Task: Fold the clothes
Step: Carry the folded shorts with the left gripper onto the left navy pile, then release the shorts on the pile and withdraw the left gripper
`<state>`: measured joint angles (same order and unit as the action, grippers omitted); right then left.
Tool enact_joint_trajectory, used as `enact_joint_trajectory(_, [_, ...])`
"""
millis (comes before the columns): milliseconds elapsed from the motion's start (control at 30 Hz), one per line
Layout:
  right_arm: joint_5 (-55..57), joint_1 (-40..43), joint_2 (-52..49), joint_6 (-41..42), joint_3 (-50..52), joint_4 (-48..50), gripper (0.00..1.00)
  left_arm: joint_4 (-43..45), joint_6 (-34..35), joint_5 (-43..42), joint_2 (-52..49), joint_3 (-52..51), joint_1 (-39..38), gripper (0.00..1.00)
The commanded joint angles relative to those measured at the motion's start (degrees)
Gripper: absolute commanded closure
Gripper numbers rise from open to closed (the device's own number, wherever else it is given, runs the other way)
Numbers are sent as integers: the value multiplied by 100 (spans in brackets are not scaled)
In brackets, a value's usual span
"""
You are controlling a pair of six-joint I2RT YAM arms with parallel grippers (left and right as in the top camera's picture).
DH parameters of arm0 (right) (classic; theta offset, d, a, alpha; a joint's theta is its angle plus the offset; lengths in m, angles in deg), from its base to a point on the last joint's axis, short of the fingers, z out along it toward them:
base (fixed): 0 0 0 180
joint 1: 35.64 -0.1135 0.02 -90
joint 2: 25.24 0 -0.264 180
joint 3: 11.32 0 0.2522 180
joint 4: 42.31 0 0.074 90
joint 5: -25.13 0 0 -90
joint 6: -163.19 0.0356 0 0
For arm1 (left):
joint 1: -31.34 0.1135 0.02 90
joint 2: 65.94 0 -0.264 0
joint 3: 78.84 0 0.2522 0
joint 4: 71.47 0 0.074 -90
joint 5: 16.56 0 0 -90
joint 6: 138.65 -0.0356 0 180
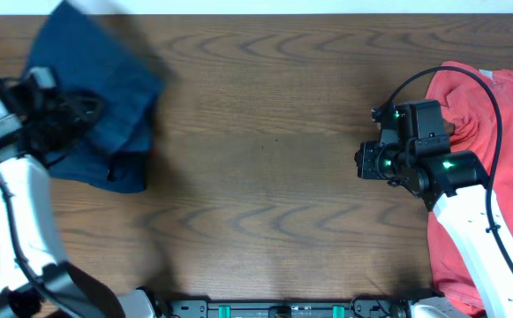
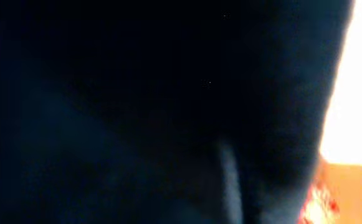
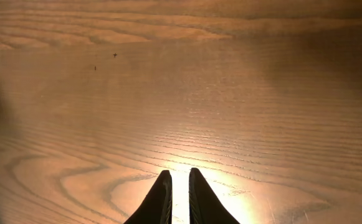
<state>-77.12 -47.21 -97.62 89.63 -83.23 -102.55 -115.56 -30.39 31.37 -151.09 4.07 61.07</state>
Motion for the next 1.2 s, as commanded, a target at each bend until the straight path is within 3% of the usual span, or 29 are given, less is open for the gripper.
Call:
enact_joint_trajectory(0, [-44, 26, -17, -83, -39, -7, 91, -26, -26, 72, -494, 46, 476, 22])
enact_joint_trajectory(33, [-44, 26, -17, -83, -39, -9, 91, -87, -26, 72, -632, 46, 546, 2])
enact_joint_trajectory(233, [-44, 26, -17, -83, -39, -74, 92, -1202, -293, 114, -1064, 48, 970, 2])
enact_joint_trajectory(500, [2, 28, -17, -85, -39, -63, 91, -2430, -623, 789, -435, 48, 1665, 2])
enact_joint_trajectory(700, [2, 26, -17, -85, -39, -24, 90, -2636, -686, 822, 450, 109, 1912, 2])
enact_joint_trajectory(833, [4, 26, -17, -85, -39, -22, 89, -2138, -688, 758, 1091, 188, 1882, 2])
enact_joint_trajectory(900, [15, 26, -17, -85, -39, 0, 89, -1733, -688, 763, 1294, 186, 1827, 55])
enact_joint_trajectory(967, [44, 26, -17, -83, -39, 39, 89, -1292, -688, 796, 1368, 181, 1716, 92])
enact_joint_trajectory(1167, [44, 26, -17, -83, -39, 149, 88, -271, -688, 1102, 732, 79, 1121, 94])
